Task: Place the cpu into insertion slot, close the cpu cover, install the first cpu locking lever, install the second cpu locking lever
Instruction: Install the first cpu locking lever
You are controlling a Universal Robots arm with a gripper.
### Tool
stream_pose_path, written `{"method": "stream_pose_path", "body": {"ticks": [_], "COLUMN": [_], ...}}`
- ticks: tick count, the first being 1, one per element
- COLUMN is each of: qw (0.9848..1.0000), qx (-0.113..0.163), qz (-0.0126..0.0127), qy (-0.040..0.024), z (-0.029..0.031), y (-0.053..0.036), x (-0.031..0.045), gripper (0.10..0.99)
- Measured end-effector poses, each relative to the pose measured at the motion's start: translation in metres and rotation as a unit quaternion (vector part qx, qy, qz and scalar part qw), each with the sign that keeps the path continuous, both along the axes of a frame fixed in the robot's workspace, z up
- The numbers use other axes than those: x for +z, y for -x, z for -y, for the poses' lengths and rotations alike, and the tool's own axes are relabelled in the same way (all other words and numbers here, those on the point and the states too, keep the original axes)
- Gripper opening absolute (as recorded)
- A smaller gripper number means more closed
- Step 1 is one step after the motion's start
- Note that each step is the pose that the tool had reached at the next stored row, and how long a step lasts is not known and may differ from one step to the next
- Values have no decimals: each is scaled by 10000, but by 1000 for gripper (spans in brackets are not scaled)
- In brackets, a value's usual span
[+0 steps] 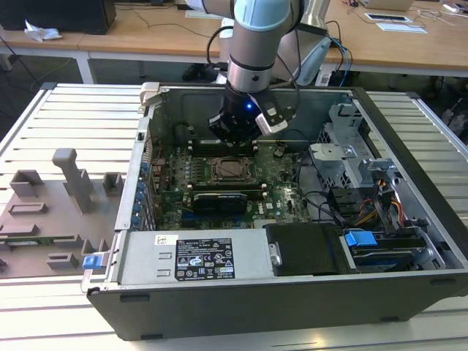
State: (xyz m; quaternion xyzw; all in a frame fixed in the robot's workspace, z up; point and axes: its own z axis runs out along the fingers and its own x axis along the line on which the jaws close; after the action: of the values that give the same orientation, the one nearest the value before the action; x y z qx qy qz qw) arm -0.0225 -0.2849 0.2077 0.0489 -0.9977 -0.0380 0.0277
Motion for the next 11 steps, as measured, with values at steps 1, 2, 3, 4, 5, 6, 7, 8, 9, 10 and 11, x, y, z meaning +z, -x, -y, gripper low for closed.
{"method": "stream_pose_path", "body": {"ticks": [1,2,3,4,5,6,7,8,9,10,11], "qw": [10000,10000,10000,10000,10000,10000,10000,10000,10000,10000,10000], "qx": [-1,-1,-2,-3,-3,-4,-5,-4,-4,-4,-4], "qz": [-2,-3,-3,-4,-5,-6,-6,-5,-4,-5,-5], "qy": [-6,-12,-22,-27,-31,-34,-39,-46,-49,-54,-59], "z": [3,8,16,22,29,39,47,54,59,62,62], "y": [-8,-16,-25,-31,-36,-42,-48,-53,-56,-59,-63], "x": [-6,-12,-20,-25,-29,-34,-39,-44,-46,-47,-50], "gripper": [106,106,106,106,106,106,106,106,106,106,106]}}
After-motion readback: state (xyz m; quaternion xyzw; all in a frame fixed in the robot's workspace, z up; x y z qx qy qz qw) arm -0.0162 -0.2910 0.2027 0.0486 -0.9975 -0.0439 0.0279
